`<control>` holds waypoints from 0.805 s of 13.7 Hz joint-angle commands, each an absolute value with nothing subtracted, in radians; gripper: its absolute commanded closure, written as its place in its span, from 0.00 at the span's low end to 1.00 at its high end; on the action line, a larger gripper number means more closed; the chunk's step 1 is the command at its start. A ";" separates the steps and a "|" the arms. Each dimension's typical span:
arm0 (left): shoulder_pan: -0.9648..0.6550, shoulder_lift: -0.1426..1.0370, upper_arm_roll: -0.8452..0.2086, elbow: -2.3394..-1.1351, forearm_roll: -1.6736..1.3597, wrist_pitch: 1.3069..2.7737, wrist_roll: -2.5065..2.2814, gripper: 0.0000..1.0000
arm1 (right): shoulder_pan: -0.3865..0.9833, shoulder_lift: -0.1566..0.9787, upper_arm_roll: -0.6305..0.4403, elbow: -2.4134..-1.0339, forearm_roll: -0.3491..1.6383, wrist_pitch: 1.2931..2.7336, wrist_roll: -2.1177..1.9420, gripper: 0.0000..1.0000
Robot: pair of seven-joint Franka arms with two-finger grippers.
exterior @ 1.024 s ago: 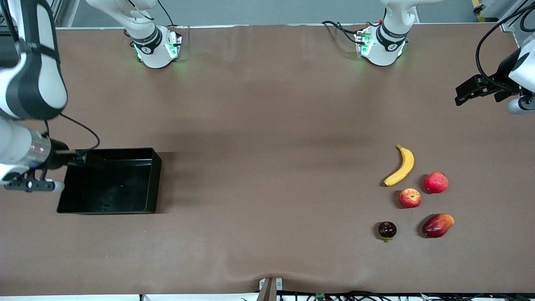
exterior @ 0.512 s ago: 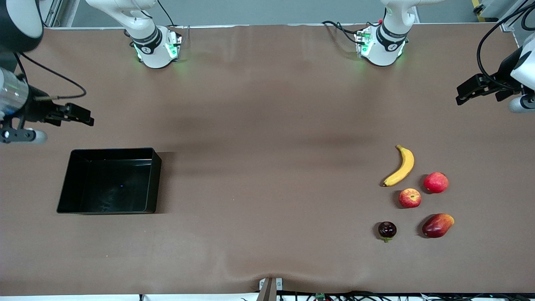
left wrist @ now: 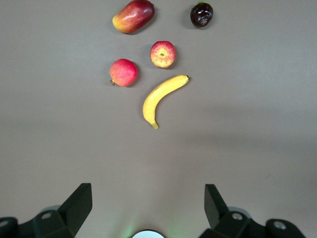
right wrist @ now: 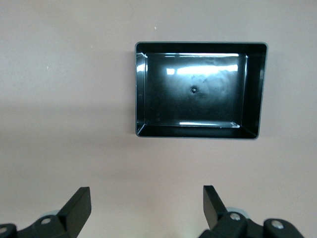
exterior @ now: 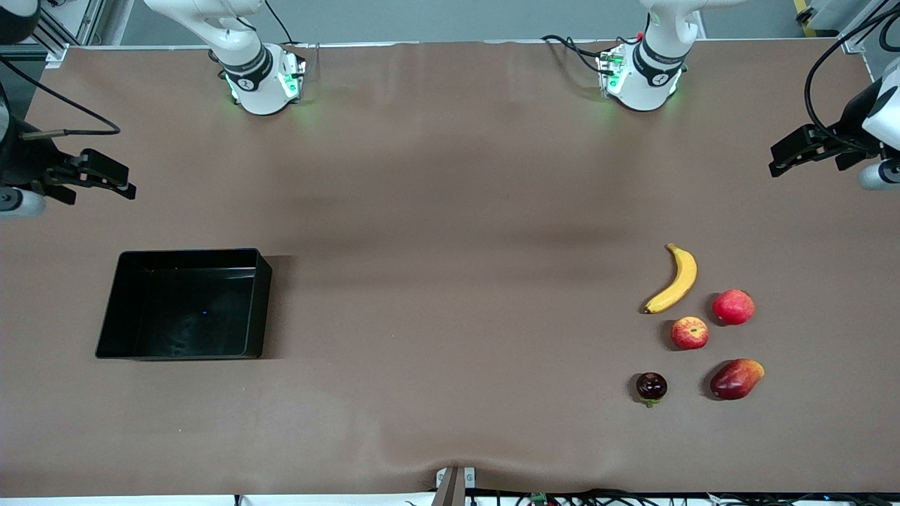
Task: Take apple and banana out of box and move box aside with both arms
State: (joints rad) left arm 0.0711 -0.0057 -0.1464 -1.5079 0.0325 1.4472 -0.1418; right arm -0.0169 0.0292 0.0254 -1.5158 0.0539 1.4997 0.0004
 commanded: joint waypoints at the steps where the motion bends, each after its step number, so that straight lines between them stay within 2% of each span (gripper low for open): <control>1: 0.074 -0.015 -0.146 -1.509 0.017 1.448 -0.134 0.00 | 0.005 -0.015 0.017 -1.532 0.046 1.477 0.067 0.00; 11: 0.072 -0.008 -0.146 -1.483 0.029 1.448 -0.100 0.00 | -0.009 -0.017 0.017 -1.543 0.046 1.437 0.067 0.00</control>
